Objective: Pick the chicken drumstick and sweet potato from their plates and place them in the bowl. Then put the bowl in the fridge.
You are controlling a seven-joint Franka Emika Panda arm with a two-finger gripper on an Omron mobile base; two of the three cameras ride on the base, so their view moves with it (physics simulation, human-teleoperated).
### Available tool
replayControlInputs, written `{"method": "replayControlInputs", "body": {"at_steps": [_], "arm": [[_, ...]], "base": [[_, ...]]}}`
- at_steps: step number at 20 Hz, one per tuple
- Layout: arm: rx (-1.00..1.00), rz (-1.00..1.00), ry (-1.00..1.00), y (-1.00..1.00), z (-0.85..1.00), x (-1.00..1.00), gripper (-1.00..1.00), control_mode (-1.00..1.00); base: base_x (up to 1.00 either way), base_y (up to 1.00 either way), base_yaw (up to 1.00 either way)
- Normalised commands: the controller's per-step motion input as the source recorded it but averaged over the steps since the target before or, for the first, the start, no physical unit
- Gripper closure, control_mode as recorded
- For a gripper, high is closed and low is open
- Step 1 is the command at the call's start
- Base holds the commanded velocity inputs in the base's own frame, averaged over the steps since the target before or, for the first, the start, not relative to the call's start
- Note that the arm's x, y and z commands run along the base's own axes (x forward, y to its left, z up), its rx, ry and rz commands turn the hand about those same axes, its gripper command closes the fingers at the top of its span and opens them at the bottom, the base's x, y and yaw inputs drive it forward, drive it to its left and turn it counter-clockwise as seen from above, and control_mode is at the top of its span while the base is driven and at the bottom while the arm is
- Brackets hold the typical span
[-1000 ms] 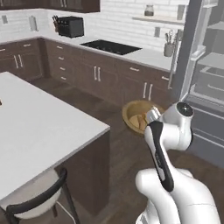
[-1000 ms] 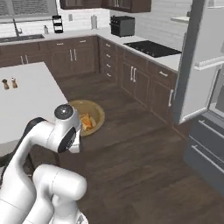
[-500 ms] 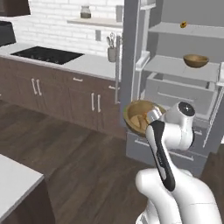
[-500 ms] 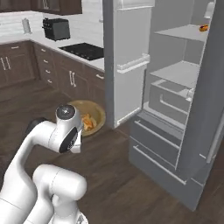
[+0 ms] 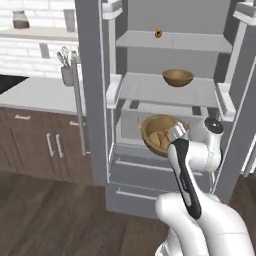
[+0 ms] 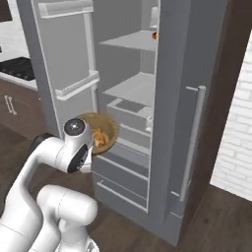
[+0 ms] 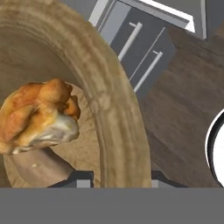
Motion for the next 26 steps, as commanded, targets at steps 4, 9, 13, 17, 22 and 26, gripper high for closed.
{"method": "replayControlInputs", "body": {"at_steps": [4,9,13,17,22,26], "arm": [[0.00,0.00,0.00,0.00,0.00,0.00,1.00,1.00],[0.00,0.00,0.00,0.00,0.00,0.00,1.00,1.00],[0.00,0.00,0.00,0.00,0.00,0.00,1.00,1.00],[0.00,0.00,0.00,0.00,0.00,0.00,1.00,1.00],[0.00,0.00,0.00,0.00,0.00,0.00,1.00,1.00],[0.00,0.00,0.00,0.00,0.00,0.00,1.00,1.00]], "base": [[0.61,0.56,-0.32],[0.26,-0.05,-0.44],[0.42,0.05,-0.45],[0.73,0.41,-0.21],[0.88,0.23,-0.09],[0.83,0.14,-0.07]]}}
